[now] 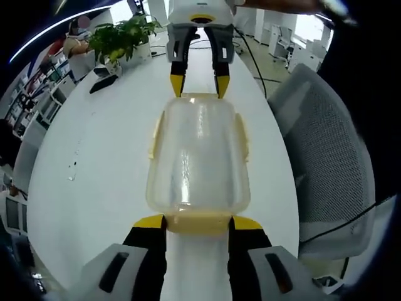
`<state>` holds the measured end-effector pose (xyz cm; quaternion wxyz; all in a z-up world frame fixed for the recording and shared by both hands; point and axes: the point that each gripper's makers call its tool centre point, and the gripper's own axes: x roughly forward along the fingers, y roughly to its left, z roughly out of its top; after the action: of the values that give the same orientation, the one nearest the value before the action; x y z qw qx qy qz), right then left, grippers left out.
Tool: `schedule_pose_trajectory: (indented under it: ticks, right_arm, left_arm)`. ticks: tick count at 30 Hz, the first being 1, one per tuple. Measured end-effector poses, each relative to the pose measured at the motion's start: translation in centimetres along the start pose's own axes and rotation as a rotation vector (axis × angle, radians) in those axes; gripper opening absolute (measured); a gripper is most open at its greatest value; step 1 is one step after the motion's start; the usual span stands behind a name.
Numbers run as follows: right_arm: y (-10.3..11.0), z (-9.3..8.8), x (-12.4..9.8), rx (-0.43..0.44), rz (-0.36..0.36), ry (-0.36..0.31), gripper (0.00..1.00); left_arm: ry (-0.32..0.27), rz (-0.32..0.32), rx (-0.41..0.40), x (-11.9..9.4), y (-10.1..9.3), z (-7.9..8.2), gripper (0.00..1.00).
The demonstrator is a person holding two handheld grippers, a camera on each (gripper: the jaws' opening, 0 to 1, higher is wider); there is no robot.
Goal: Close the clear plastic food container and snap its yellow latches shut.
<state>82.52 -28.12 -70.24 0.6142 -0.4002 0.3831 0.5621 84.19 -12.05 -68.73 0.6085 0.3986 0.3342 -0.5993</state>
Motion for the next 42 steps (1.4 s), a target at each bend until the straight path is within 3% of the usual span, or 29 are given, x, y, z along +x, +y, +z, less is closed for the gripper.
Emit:
schedule_pose_trajectory:
  ticks: [42]
  right_arm:
    - [-1.7, -7.6, -2.8, 0.002, -0.009, 0.053, 0.35]
  left_arm:
    - [-0.043, 0.001, 0.001, 4.4, 1.6, 6.9, 0.32]
